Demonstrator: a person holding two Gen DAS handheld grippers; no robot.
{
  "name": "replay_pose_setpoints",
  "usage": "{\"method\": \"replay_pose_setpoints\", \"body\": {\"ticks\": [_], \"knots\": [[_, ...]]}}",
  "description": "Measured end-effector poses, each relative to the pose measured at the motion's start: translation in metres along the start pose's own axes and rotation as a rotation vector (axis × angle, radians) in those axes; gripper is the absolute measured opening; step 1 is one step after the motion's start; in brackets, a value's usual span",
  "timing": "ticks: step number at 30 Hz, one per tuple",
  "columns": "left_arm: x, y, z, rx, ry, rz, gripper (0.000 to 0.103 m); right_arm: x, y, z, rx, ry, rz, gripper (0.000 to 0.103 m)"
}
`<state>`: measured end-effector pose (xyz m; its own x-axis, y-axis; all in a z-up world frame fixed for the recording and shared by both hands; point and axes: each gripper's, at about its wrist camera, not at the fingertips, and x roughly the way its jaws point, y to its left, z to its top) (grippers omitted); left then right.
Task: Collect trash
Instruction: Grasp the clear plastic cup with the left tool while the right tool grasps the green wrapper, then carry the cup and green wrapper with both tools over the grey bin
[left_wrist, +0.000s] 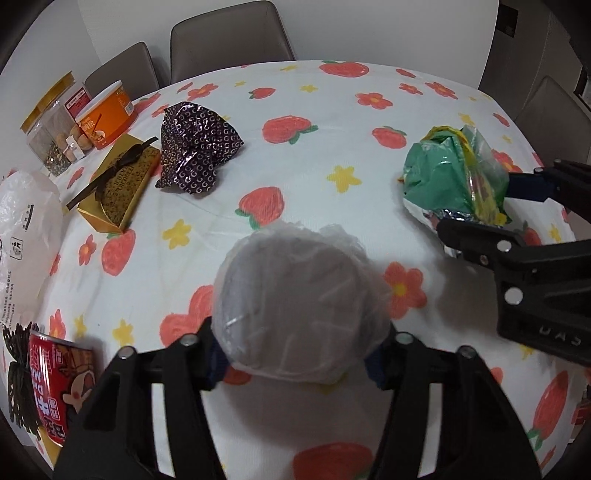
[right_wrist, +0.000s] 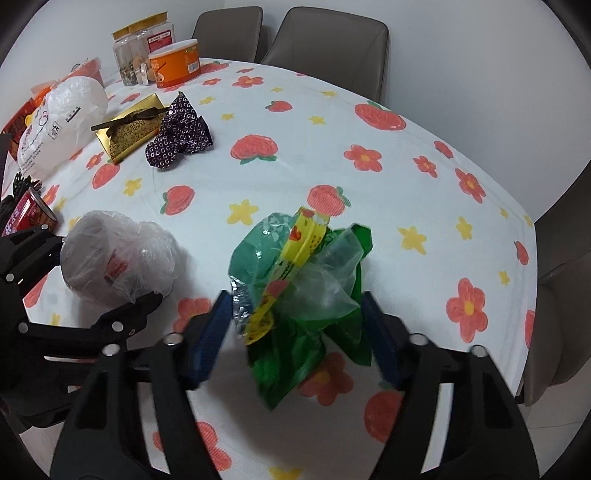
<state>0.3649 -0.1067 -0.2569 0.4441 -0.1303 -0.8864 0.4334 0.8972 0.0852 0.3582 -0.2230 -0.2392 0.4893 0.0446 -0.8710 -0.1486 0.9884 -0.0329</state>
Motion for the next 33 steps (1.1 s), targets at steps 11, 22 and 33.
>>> {"method": "replay_pose_setpoints", "body": {"ticks": [11,22,33], "knots": [[-0.037,-0.012,-0.001,0.026,-0.065,-0.020,0.047,-0.042,0.000,-0.012,0.016,-0.059,0.015,0.041],[-0.090,-0.075,-0.014,0.175,-0.135,-0.090,0.047,-0.121,-0.033,-0.067,0.146,-0.133,-0.055,0.041],[-0.143,-0.236,-0.035,0.440,-0.188,-0.243,0.047,-0.225,-0.117,-0.195,0.391,-0.184,-0.218,0.041]]}}
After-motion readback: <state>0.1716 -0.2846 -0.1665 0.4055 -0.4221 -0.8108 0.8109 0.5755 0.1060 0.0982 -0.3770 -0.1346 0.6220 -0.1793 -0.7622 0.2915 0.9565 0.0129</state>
